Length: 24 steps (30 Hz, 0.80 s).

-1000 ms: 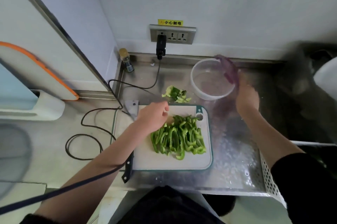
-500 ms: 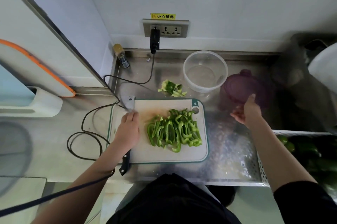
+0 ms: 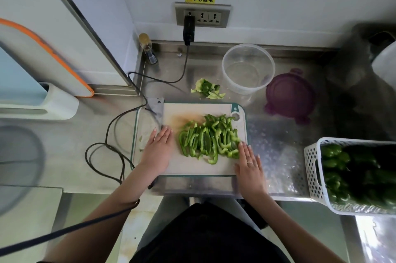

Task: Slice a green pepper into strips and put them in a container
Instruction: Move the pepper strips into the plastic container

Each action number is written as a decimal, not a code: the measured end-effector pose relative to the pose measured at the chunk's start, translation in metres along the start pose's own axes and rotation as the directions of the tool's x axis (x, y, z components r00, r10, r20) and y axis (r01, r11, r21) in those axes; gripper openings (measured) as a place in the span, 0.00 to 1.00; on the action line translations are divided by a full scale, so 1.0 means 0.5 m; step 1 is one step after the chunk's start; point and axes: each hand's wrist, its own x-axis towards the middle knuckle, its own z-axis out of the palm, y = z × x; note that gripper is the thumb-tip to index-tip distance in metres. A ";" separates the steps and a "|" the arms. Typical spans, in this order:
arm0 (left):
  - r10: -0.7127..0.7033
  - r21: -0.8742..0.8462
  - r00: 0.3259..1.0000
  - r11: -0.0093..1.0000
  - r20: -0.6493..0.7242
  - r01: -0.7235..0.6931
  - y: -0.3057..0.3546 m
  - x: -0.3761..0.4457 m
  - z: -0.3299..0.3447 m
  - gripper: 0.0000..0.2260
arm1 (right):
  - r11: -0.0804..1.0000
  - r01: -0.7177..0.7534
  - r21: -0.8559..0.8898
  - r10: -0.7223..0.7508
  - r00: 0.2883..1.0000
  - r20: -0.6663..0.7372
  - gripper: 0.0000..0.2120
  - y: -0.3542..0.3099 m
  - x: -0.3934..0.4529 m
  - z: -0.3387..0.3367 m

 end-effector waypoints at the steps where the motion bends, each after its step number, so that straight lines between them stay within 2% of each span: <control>1: 0.001 -0.018 1.000 1.000 -0.007 -0.001 0.001 -0.004 0.002 0.30 | 1.000 0.001 0.000 -0.001 1.000 -0.002 0.29 0.003 -0.006 0.005; 6: 0.025 -0.069 0.999 0.997 -0.042 -0.028 0.011 -0.038 0.020 0.31 | 0.999 0.019 0.028 -0.019 1.000 -0.007 0.28 0.028 -0.053 0.027; 11: 0.023 -0.065 0.998 0.997 -0.056 -0.027 0.026 -0.063 0.036 0.31 | 0.998 0.048 0.028 -0.048 0.999 -0.007 0.32 0.047 -0.090 0.038; 15: 0.040 -0.050 0.998 0.998 -0.045 -0.042 0.029 -0.070 0.028 0.32 | 0.997 0.026 0.066 -0.025 0.999 -0.028 0.29 0.047 -0.094 0.040; 18: 0.066 -0.043 0.997 0.997 -0.040 -0.068 0.022 -0.077 0.028 0.33 | 0.978 0.055 0.199 -0.047 0.998 -0.046 0.30 0.038 -0.102 0.039; 20: 0.101 -0.027 0.994 0.994 -0.035 -0.102 0.016 -0.073 0.018 0.31 | 0.931 0.047 0.362 -0.026 0.998 -0.061 0.31 0.036 -0.102 0.021; 22: 0.105 -0.041 0.991 0.993 -0.084 -0.109 0.014 -0.059 0.004 0.27 | 0.882 0.001 0.472 0.071 0.988 -0.135 0.29 0.032 -0.087 -0.015; 24: 0.092 -0.090 0.986 0.990 -0.136 -0.105 0.017 -0.044 -0.014 0.22 | 0.848 -0.021 0.530 0.183 0.950 -0.254 0.26 0.016 -0.038 -0.081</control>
